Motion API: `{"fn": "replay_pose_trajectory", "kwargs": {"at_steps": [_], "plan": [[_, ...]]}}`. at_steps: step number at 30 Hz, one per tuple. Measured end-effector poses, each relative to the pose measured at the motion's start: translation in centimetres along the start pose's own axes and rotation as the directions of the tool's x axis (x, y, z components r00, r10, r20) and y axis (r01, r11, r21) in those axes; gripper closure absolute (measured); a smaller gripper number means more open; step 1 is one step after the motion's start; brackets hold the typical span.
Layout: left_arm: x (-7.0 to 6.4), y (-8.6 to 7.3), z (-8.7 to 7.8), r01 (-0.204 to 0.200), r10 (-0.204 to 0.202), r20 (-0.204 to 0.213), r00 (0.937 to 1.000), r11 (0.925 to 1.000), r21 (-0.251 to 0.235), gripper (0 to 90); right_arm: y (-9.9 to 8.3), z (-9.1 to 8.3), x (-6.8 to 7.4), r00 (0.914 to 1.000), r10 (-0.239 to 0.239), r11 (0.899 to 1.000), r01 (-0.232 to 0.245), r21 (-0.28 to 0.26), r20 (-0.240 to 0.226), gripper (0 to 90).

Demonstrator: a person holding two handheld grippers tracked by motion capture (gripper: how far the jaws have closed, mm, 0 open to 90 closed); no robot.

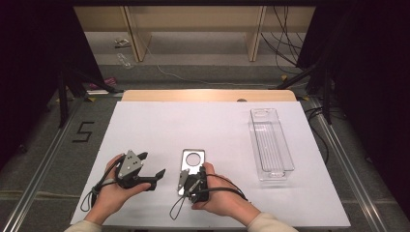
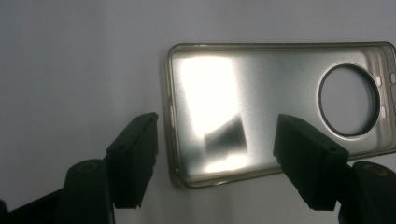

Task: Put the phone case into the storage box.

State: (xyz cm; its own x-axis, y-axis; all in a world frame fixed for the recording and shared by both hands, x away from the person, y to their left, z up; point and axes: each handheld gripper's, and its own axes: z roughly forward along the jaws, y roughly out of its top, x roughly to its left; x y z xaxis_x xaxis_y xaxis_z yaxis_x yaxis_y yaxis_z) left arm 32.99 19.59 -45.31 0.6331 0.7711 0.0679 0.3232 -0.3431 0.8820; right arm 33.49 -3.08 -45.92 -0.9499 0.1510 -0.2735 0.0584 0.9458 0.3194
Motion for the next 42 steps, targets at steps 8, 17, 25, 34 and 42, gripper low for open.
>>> {"fn": "replay_pose_trajectory", "kwargs": {"at_steps": [8, 17, 25, 34, 42], "plan": [[0.0, 0.0, 0.0, 0.0, 0.0, 0.0, 1.0, 1.0, 0.0, 15.4, 0.8, 0.5, 0.2, 0.9995, -0.031, 0.998, 0.03, 0.05, 0.005, 34.9], [0.0, 0.0, 0.0, 0.002, -0.002, 0.002, 1.0, 1.0, -0.001, 15.4, 1.2, 0.8, 0.2, 0.9987, -0.051, 0.997, 0.05, 0.058, 0.009, 35.9], [-0.1, 0.0, 0.0, 0.003, -0.003, 0.002, 1.0, 1.0, -0.001, 15.4, 1.5, 0.9, 0.3, 0.9986, -0.052, 0.996, 0.052, 0.074, 0.003, 39.4], [-0.1, 0.0, 0.0, 0.001, -0.001, 0.004, 1.0, 1.0, -0.003, 15.4, 1.7, 0.8, 0.3, 0.9972, -0.073, 0.994, 0.074, 0.084, -0.017, 45.0], [0.0, 0.0, 0.0, 0.004, -0.004, 0.003, 1.0, 1.0, -0.004, 15.4, 1.7, 0.9, 0.3, 0.9977, -0.066, 0.995, 0.067, 0.074, -0.018, 45.4]]}}
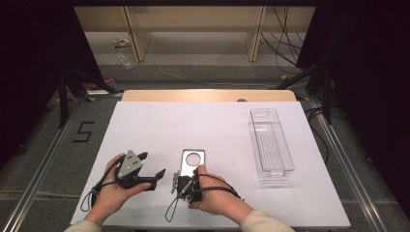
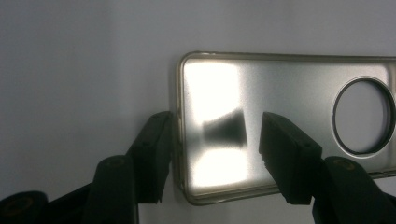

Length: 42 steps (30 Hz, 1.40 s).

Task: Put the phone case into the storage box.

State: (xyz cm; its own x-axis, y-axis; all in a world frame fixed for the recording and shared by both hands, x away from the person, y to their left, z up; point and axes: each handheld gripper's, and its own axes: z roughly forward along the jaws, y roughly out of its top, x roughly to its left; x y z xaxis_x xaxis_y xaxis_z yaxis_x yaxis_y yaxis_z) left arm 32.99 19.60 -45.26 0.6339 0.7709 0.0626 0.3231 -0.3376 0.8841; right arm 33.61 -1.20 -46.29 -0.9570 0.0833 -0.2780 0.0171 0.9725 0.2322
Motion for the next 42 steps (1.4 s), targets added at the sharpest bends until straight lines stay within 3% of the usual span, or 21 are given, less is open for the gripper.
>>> {"fn": "replay_pose_trajectory", "kwargs": {"at_steps": [10, 16, 27, 42], "plan": [[-0.04, 0.02, 0.0, -0.004, 0.004, 0.0, 1.0, 1.0, 0.0, 15.4, 0.13, -0.03, 0.07, 0.9999, -0.008, 1.0, 0.008, 0.009, -0.008, 51.1], [-0.09, 0.01, 0.02, -0.003, 0.003, 0.001, 1.0, 1.0, 0.001, 15.4, 0.28, -0.06, 0.4, 0.9986, -0.045, 0.999, 0.045, 0.013, -0.03, 63.2], [-0.16, 0.02, 0.1, -0.004, 0.004, 0.008, 1.0, 1.0, 0.002, 15.5, 0.47, -0.16, 0.76, 0.9965, -0.056, 0.998, 0.058, 0.037, -0.062, 79.1], [-0.2, 0.01, 0.11, -0.006, 0.006, 0.008, 0.9999, 1.0, 0.003, 15.6, 0.47, -0.18, 0.82, 0.9962, -0.052, 0.998, 0.055, 0.039, -0.07, 86.8]]}}
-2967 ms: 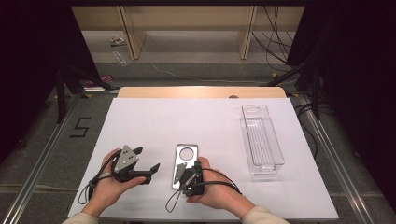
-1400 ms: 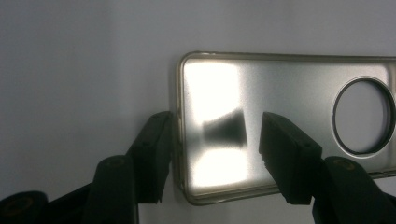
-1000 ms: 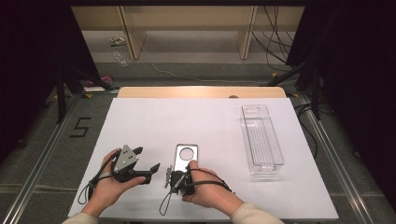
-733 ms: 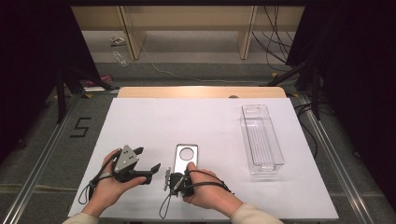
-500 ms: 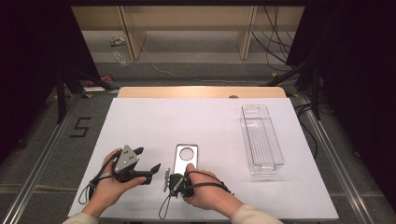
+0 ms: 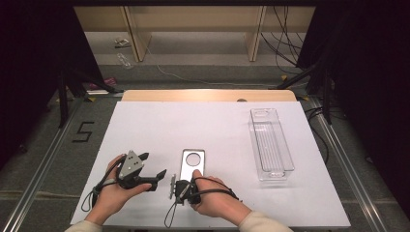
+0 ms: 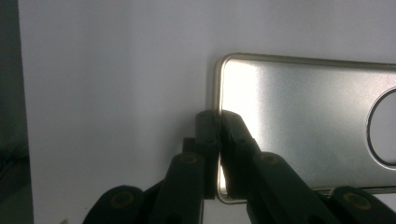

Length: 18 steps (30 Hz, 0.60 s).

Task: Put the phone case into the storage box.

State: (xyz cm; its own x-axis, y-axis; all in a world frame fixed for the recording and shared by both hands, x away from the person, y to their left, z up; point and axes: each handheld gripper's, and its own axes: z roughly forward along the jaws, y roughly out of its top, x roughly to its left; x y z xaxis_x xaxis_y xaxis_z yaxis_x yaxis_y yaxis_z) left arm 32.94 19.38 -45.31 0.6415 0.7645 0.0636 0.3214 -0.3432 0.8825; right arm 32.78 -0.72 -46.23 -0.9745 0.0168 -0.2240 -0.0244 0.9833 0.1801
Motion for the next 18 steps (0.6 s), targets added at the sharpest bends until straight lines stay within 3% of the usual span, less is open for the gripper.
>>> {"fn": "replay_pose_trajectory", "kwargs": {"at_steps": [18], "plan": [[0.01, -0.07, 0.02, 0.001, -0.001, 0.002, 1.0, 1.0, 0.004, 15.8, -0.04, -0.04, 0.23, 1.0, -0.002, 1.0, 0.002, -0.002, 0.009, 88.8]]}}
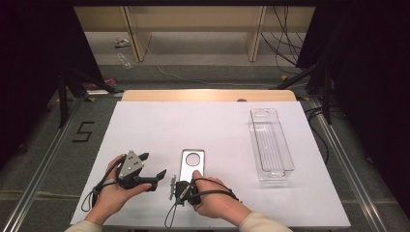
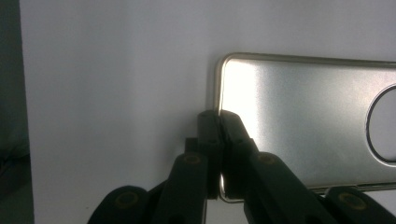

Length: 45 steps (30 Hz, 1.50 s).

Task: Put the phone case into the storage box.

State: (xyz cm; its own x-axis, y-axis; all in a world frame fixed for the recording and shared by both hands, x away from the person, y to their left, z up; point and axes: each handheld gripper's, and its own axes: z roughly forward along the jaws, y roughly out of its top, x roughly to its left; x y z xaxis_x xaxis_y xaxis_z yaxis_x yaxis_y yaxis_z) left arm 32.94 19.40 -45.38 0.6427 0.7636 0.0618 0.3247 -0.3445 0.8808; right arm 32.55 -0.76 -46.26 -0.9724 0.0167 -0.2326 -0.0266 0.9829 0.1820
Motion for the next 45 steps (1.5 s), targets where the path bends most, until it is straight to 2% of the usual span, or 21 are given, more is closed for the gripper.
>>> {"fn": "replay_pose_trajectory", "kwargs": {"at_steps": [5, 11, 21, 22, 26, 29, 38, 45], "plan": [[0.0, 0.0, 0.0, 0.003, -0.003, -0.002, 1.0, 1.0, -0.001, 15.8, -0.1, 0.0, 0.0, 1.0, -0.008, 1.0, 0.008, -0.012, -0.001, 89.0], [0.0, 0.0, 0.0, 0.003, -0.003, -0.003, 1.0, 1.0, 0.0, 15.8, -0.2, -0.1, 0.1, 0.9999, 0.01, 1.0, -0.01, -0.012, -0.006, 89.2], [0.1, 0.0, -0.1, 0.01, -0.01, -0.019, 0.9998, 0.9999, -0.003, 16.0, -0.8, -0.6, -0.2, 0.9999, 0.002, 0.999, -0.002, -0.039, 0.015, 89.4], [0.1, 0.0, -0.1, 0.01, -0.01, -0.022, 0.9997, 0.9999, -0.003, 16.0, -1.0, -0.8, -0.3, 0.9997, 0.009, 0.998, -0.007, -0.058, 0.024, 89.4], [0.1, 0.0, -0.1, 0.012, -0.013, -0.025, 0.9996, 0.9999, -0.003, 16.1, -1.2, -1.2, -0.4, 0.999, 0.036, 0.997, -0.034, -0.063, 0.028, 89.4], [0.2, -0.1, -0.1, 0.014, -0.014, -0.028, 0.9995, 0.9999, 0.0, 16.2, -1.4, -1.4, -0.5, 0.999, 0.032, 0.996, -0.03, -0.078, 0.032, 89.5], [0.2, 0.0, -0.1, 0.02, -0.02, -0.033, 0.9993, 0.9998, -0.003, 17.5, -2.1, -2.3, -0.5, 0.9965, 0.065, 0.988, -0.057, -0.142, 0.053, 89.4], [0.2, -0.1, 0.0, 0.02, -0.02, -0.032, 0.9993, 0.9998, -0.003, 17.6, -2.9, -2.7, -0.8, 0.9951, 0.068, 0.983, -0.055, -0.176, 0.071, 89.5]]}}
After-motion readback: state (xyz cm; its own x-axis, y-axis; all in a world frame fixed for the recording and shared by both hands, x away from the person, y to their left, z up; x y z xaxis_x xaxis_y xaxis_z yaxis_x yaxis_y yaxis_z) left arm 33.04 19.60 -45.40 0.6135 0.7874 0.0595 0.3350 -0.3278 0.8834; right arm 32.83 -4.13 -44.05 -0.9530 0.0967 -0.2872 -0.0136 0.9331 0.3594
